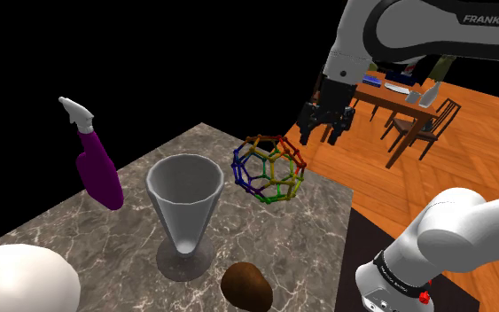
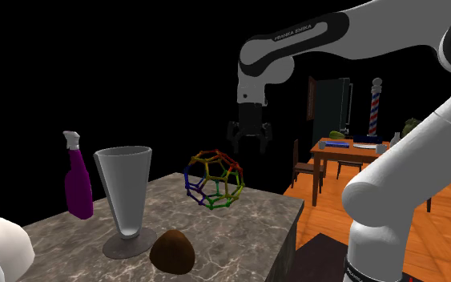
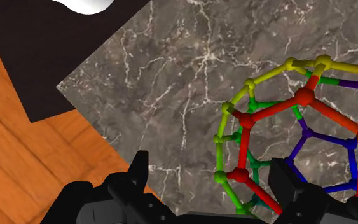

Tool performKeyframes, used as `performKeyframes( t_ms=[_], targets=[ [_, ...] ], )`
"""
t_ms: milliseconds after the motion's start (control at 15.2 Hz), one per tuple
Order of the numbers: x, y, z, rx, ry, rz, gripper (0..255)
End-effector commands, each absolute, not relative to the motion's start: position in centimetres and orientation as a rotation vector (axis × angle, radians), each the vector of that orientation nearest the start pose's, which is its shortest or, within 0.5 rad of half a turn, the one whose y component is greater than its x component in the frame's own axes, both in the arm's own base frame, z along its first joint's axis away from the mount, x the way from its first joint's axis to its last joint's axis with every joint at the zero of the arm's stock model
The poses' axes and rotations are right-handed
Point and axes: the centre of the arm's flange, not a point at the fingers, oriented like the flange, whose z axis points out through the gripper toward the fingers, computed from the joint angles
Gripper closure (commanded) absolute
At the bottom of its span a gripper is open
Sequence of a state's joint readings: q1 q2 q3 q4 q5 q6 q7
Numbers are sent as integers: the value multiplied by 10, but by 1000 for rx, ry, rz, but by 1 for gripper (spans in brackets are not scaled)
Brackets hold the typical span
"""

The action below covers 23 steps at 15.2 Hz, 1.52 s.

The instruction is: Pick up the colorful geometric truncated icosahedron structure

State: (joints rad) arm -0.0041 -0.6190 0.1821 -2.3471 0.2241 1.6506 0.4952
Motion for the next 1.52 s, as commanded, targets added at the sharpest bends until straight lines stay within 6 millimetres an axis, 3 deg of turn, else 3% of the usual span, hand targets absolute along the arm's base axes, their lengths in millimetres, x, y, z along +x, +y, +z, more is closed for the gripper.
performKeyframes(
  t_ms=[0,66,528,726,792,858,1188,1320,1386,1452],
  targets=[
    [355,117,537,-2952,681,235,0],
    [361,127,533,-2931,724,260,0],
    [361,127,496,-2931,724,260,0],
    [361,127,493,-2931,724,260,0],
    [360,132,493,-2932,724,259,255],
    [352,139,492,-2933,726,258,255],
    [354,156,503,-2937,721,256,255],
    [354,151,499,-2936,720,256,255],
    [361,127,493,-2931,724,260,255],
    [361,127,498,-2931,724,260,255]
  ],
)
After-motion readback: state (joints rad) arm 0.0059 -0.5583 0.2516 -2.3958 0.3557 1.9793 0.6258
